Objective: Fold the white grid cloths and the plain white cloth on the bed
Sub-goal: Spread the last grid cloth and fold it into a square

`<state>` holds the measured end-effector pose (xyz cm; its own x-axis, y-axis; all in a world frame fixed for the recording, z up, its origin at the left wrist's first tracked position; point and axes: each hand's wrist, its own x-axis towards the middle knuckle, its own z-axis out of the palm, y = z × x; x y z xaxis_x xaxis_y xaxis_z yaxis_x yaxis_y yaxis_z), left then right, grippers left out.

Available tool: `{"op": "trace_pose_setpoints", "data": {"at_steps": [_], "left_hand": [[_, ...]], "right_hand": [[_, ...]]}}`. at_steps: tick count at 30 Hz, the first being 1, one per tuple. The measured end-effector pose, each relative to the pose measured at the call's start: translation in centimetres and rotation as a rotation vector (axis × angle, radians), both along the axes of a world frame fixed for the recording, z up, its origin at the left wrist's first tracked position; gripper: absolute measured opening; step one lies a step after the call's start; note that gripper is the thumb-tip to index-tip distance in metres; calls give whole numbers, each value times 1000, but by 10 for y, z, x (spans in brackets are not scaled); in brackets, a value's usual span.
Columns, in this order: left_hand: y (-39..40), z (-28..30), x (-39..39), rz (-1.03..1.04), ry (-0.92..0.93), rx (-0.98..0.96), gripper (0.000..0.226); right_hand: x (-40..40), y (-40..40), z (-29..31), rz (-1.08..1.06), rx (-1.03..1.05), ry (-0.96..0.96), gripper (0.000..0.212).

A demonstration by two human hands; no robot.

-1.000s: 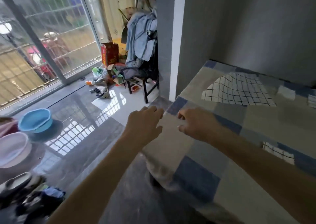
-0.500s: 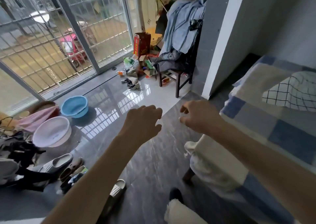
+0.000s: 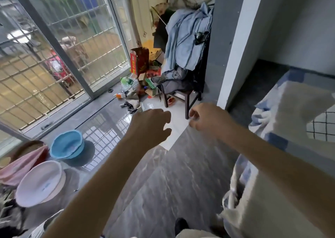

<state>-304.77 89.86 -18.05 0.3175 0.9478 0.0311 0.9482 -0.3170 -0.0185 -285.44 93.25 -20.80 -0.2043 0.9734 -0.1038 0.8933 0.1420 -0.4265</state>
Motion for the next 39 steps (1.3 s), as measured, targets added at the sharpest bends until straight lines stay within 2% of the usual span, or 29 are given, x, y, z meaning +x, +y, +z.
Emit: {"op": "trace_pose_setpoints", "data": {"at_steps": [6,13,26,32,39], "left_hand": [[81,-10,-3,-22,0,-28,28],[177,-22,34,-198,-18,-66,23],[393,-31,151,-611,9,-128,25],[423,-55,231,-844,63,-280,24],[416,-72,335,-1154,117,-355,29]], "right_hand": [[-5,70,5,-14,-4,-56,26],[21,132,-10,-139,-10,-49,21],[116,249,-24,-601,-18,-63,17],[161,248,-55,-899,-143,-16,16],[226,203,-79,-1214,-209,28,16]]}}
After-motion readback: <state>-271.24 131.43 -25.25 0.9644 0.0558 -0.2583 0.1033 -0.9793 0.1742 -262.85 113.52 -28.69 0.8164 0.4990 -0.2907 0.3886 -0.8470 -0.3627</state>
